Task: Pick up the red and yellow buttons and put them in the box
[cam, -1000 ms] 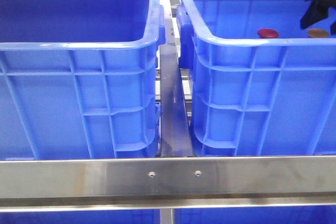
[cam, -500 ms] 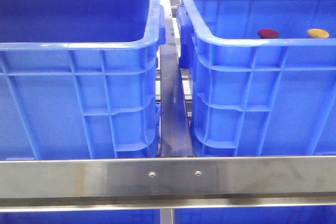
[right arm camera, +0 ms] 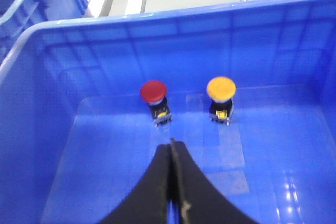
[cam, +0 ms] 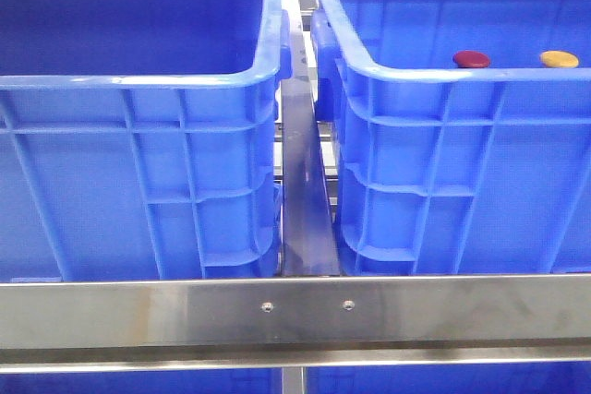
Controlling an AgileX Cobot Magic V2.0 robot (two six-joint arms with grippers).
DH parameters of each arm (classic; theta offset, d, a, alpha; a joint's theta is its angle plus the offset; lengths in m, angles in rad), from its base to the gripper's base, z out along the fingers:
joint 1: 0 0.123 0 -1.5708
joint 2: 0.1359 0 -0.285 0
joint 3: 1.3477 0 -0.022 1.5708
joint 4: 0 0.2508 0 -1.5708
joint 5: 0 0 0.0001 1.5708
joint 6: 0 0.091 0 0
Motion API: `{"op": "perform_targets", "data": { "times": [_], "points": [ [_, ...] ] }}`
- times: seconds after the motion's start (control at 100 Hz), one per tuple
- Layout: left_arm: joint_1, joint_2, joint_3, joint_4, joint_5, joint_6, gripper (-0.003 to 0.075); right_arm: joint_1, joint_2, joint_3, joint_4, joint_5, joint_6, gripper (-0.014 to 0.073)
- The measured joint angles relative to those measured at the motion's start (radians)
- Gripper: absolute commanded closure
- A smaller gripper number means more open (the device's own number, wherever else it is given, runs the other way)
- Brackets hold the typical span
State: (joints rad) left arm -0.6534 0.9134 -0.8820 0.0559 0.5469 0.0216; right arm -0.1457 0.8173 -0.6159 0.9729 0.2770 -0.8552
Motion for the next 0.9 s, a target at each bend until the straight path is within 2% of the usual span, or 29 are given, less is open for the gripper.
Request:
{"op": "perform_targets", "data": {
  "times": [0.29, 0.51, 0.68, 0.9],
  "points": [
    [0.0, -0.268, 0.24, -0.023, -0.082, -0.001, 0.074, 0.0, -0.342, 0.184, 0.0, 0.007, 0.0, 0.0661],
    [0.0, -0.425, 0.377, -0.048, -0.098, -0.002, 0.074, 0.0, -0.562, 0.272, -0.004, 0.097, 0.0, 0.0661],
    [0.0, -0.506, 0.444, -0.056, -0.104, -0.002, 0.074, 0.0, -0.656, 0.301, -0.006, 0.141, 0.0, 0.0661],
    [0.0, -0.525, 0.463, -0.056, -0.104, -0.002, 0.074, 0.0, -0.665, 0.301, -0.006, 0.145, 0.0, 0.0661]
  ]
}}
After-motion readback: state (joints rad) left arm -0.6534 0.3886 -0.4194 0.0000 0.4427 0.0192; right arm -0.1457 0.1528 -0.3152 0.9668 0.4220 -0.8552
